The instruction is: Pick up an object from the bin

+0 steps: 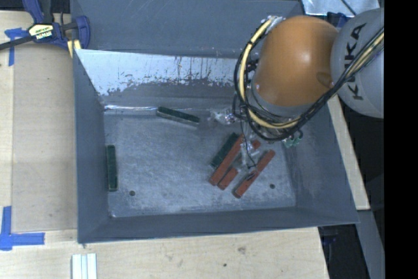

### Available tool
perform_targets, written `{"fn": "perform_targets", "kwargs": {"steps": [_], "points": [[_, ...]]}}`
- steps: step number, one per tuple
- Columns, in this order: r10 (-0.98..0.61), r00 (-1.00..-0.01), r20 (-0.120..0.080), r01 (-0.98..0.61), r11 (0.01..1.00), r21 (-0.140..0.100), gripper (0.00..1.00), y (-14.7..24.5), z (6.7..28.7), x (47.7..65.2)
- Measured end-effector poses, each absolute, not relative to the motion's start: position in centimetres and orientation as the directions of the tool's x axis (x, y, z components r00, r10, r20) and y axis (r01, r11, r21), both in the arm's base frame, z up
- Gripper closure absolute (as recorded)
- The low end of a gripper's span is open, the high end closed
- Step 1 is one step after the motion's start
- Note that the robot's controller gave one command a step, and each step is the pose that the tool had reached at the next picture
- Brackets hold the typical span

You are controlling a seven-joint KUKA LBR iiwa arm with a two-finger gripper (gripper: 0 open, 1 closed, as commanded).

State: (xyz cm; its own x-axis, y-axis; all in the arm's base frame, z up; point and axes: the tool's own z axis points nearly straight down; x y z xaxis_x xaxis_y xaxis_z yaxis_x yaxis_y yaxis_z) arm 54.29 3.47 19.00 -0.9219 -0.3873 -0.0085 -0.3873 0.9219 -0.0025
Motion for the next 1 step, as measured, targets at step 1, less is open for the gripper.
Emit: {"fn": "perform_targets", "kwargs": {"steps": [1], "points": [[-0.172,-0.985,-0.013,-0.172,0.985,-0.002,0.0,3.52,11.93,56.75]]}}
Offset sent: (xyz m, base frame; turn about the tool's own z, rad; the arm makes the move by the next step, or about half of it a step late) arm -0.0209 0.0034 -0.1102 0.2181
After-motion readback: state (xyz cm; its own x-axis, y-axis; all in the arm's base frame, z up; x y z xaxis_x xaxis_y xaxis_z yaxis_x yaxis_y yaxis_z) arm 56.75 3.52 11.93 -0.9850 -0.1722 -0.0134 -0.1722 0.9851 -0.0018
